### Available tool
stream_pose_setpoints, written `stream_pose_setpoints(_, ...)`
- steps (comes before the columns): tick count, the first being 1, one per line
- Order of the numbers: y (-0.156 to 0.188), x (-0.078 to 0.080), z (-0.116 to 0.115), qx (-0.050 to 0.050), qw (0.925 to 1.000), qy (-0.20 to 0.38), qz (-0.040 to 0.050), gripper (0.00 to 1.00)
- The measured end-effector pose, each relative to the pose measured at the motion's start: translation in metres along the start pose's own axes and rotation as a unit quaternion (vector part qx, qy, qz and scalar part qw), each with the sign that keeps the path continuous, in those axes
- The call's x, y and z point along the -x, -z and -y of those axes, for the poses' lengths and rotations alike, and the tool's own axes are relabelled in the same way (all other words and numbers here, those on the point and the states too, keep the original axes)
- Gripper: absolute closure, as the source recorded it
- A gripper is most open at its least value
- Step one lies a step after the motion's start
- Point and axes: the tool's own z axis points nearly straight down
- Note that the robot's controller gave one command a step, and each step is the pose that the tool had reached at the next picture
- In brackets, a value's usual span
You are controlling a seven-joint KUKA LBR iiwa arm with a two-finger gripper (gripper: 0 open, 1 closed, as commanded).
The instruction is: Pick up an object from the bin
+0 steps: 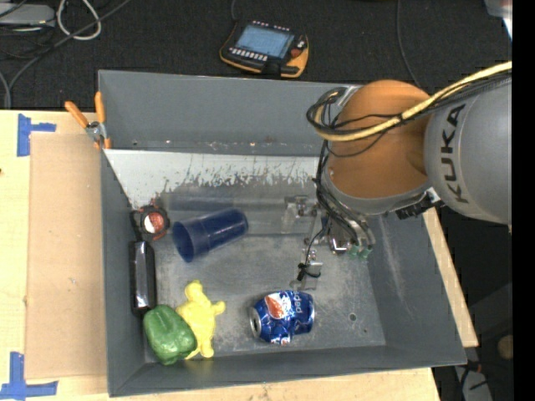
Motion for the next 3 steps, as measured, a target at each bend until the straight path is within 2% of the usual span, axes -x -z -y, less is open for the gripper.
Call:
stream_pose_setpoints(1,0.0,0.0,0.0,0.0,1.0,0.0,0.0001,0.0)
stream_pose_setpoints(2,-0.048,-0.028,-0.031,0.0,0.999,-0.046,-0.003,0.0)
stream_pose_setpoints(3,-0.049,-0.02,-0.05,0.0,0.9973,-0.074,0.0026,0.0)
